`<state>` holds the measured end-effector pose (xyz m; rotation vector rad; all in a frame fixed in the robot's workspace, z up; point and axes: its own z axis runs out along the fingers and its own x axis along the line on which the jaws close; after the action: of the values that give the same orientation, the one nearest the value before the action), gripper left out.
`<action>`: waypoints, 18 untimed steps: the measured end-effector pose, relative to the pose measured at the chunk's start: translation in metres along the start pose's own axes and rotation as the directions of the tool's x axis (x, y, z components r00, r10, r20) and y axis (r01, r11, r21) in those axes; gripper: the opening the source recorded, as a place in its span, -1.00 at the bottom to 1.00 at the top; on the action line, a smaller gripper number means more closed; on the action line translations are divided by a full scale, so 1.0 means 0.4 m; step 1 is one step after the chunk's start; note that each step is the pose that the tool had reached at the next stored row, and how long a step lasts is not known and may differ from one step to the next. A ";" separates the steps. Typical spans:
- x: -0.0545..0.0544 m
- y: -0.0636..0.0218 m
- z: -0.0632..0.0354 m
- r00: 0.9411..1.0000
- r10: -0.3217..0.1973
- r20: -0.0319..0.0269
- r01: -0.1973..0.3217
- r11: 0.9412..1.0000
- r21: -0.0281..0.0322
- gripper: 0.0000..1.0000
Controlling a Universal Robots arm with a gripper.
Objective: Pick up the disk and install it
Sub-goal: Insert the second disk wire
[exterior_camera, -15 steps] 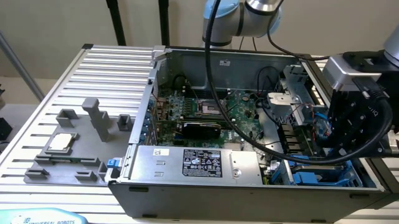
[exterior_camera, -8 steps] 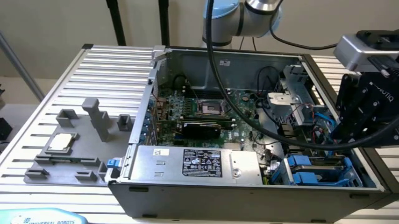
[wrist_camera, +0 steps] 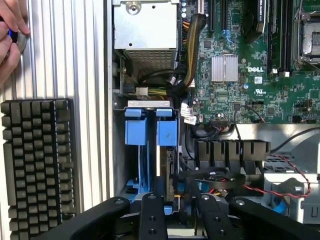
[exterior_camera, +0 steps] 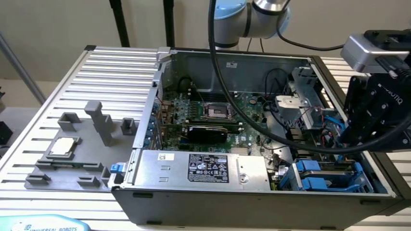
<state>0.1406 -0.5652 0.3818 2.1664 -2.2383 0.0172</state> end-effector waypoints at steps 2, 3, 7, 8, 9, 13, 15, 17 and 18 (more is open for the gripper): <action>0.000 0.005 0.003 1.000 0.000 0.000 0.000 1.000 0.000 -0.39; 0.000 0.006 0.005 1.000 0.000 -0.001 0.000 1.000 0.000 -0.39; 0.000 0.011 0.014 1.000 0.000 -0.003 0.000 1.000 0.000 -0.39; 0.000 0.012 0.016 1.000 0.000 -0.004 0.000 1.000 0.000 -0.39; 0.000 0.013 0.018 1.000 0.000 -0.004 0.000 1.000 0.000 -0.39; -0.003 0.015 0.023 1.000 0.000 -0.007 0.000 1.000 0.001 -0.39; -0.006 0.016 0.024 1.000 -0.001 -0.008 0.001 1.000 0.001 -0.39; -0.008 0.016 0.025 1.000 0.000 -0.009 0.000 1.000 0.001 -0.39; -0.008 0.016 0.025 1.000 0.000 -0.010 0.000 1.000 0.001 -0.39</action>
<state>0.1341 -0.5620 0.3718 2.1625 -2.2330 0.0287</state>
